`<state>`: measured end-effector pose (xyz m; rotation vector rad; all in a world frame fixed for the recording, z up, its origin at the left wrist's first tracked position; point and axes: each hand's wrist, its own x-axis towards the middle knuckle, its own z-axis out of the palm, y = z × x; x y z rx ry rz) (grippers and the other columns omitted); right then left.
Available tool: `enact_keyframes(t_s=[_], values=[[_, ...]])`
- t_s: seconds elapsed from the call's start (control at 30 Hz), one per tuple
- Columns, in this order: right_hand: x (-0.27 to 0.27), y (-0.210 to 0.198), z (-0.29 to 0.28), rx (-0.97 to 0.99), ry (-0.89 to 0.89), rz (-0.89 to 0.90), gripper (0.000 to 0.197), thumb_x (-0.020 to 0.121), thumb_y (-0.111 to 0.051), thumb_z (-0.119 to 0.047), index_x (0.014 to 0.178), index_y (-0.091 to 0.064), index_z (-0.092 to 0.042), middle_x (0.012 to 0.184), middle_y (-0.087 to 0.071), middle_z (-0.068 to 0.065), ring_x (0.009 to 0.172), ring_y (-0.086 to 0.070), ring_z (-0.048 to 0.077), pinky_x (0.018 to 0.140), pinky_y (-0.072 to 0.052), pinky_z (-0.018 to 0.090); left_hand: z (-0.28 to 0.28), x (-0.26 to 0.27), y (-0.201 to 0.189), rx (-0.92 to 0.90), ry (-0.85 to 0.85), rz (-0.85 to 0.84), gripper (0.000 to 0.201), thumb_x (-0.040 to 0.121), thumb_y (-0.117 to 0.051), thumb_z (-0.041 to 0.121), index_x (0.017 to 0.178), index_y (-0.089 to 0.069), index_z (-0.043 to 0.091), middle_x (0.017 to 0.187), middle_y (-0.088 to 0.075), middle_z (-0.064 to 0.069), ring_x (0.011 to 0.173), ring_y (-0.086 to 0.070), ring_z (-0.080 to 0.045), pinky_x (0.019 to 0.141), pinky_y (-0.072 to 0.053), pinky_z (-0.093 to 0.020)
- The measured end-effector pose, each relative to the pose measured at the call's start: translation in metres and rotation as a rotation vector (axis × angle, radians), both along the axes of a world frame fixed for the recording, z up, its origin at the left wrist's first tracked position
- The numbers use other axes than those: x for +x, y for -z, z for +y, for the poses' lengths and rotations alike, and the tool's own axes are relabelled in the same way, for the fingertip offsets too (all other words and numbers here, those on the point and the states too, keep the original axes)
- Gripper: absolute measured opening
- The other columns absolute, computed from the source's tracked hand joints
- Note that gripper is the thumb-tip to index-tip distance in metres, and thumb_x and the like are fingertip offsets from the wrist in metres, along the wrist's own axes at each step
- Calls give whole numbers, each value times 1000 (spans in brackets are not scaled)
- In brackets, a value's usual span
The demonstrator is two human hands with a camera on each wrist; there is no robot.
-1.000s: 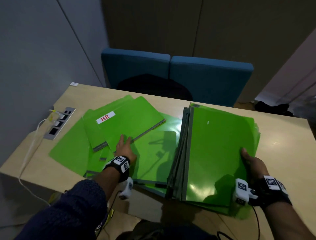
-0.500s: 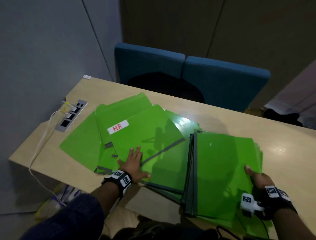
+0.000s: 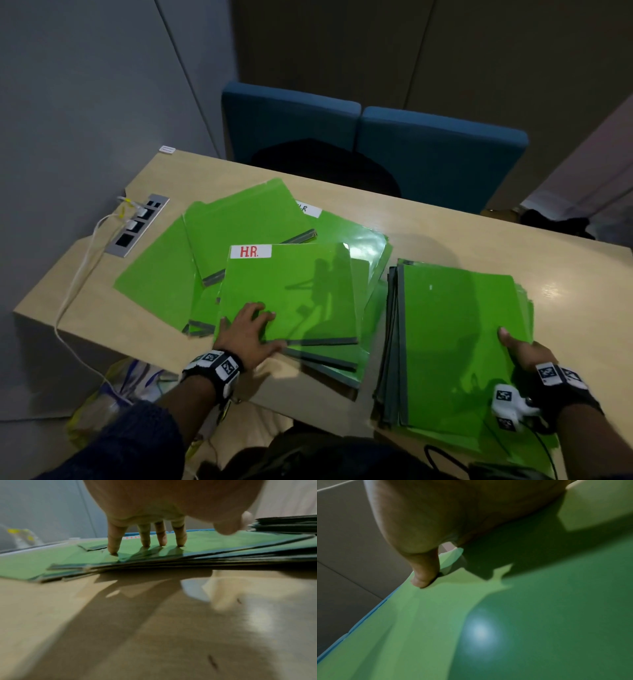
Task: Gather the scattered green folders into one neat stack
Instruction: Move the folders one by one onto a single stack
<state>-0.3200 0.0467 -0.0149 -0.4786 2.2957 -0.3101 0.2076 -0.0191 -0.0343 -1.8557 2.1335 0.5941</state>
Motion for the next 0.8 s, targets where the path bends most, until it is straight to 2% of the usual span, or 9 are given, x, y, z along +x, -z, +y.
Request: enact_keyframes(t_s=[0.03,0.1,0.2,0.27,0.33,0.47,0.57,0.67,0.8], values=[[0,1,3,5,11,-7,73,85,-61,-62,104,-56,9,81,-66,29,70,-66,40,61,-49,40,1,2,-1,-44,-72,19,76,77,-40,80,138,-41,35,156,-15,6,143,-26,-21,114,-15,-63],[1,4,9,30,28,-27,79,84,-60,-66,100,-57,12,78,-67,31,67,-66,40,61,-52,42,1,4,-3,-153,-292,32,70,82,-45,73,134,-46,26,156,-17,0,141,-30,-27,114,-21,-61],[3,10,19,59,44,-56,80,84,-58,-67,90,-61,13,77,-68,32,68,-66,41,63,-52,43,-1,6,-4,-135,-872,133,90,81,-64,59,146,-27,9,157,-15,-13,143,-20,-37,112,-26,-60],[4,13,23,62,50,-61,81,83,-57,-69,88,-62,12,77,-68,32,67,-65,41,62,-51,42,-3,6,-5,-35,-1117,199,112,77,-69,59,152,-8,2,159,-10,-19,144,-15,-39,114,-25,-55],[3,15,26,68,54,-62,84,81,-57,-71,91,-62,12,75,-68,30,64,-65,38,58,-50,41,-4,7,-3,-11,-1141,203,118,73,-73,58,151,-7,-1,157,-12,-22,142,-17,-41,113,-27,-52],[-2,19,28,86,45,-69,87,79,-57,-73,97,-60,12,70,-66,28,59,-61,35,57,-50,40,-4,13,-4,-164,-1092,274,94,67,-84,44,136,-36,2,141,-28,-22,130,-30,-42,102,-38,-53],[-3,22,26,83,41,-71,85,81,-56,-73,94,-61,11,72,-67,27,59,-62,35,58,-49,40,-9,14,-12,-105,-988,284,89,69,-83,42,137,-38,6,144,-26,-23,134,-27,-45,106,-34,-52],[-6,25,26,101,47,-80,88,79,-56,-75,92,-62,12,76,-68,28,62,-62,36,62,-51,44,-17,10,-15,44,-904,164,93,69,-81,49,140,-34,12,149,-22,-23,140,-21,-44,113,-28,-54],[-8,29,25,98,57,-77,88,79,-58,-73,99,-62,13,74,-68,27,64,-64,37,63,-51,42,-21,2,-15,111,-858,46,100,69,-77,56,143,-30,7,150,-25,-24,142,-20,-39,114,-21,-50]])
